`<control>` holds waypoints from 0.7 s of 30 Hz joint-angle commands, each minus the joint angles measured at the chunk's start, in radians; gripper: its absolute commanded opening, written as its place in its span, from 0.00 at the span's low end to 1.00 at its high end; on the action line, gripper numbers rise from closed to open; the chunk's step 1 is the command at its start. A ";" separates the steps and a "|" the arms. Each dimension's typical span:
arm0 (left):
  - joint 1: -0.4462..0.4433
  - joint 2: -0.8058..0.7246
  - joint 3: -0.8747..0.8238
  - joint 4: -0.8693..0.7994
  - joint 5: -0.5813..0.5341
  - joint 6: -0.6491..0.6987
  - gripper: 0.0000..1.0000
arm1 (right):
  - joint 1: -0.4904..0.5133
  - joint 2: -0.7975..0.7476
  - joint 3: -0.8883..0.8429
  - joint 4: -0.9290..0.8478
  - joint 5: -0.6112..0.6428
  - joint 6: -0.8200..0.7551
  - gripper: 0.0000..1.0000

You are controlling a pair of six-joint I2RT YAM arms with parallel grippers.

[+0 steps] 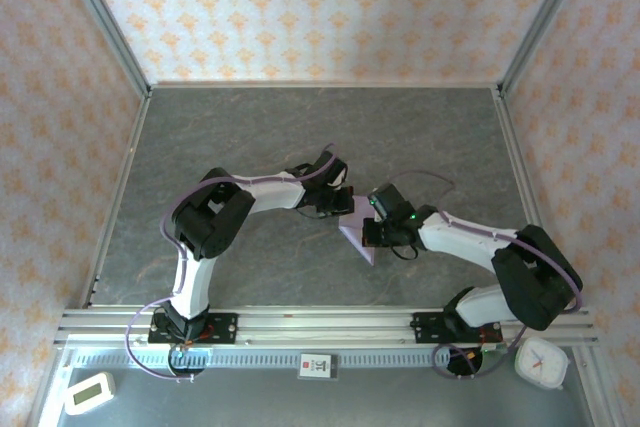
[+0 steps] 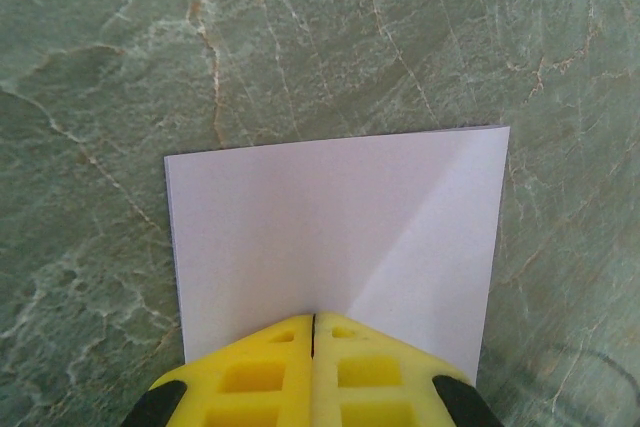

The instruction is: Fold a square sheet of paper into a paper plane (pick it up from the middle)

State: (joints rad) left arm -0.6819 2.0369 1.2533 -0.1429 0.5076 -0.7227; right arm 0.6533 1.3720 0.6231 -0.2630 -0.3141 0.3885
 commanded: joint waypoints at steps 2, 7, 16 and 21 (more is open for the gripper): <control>0.001 0.018 -0.047 -0.127 -0.100 0.030 0.00 | -0.007 0.007 -0.023 0.011 0.000 0.007 0.00; 0.001 0.016 -0.051 -0.124 -0.097 0.029 0.00 | -0.007 0.013 -0.041 0.023 -0.002 0.008 0.00; 0.001 0.017 -0.055 -0.121 -0.096 0.029 0.00 | -0.007 0.019 -0.020 0.019 0.002 0.006 0.00; 0.002 0.018 -0.058 -0.117 -0.096 0.025 0.00 | -0.007 0.028 0.007 0.005 0.019 -0.001 0.00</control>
State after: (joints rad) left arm -0.6819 2.0289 1.2415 -0.1394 0.4961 -0.7124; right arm 0.6533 1.3869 0.5976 -0.2470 -0.3202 0.3912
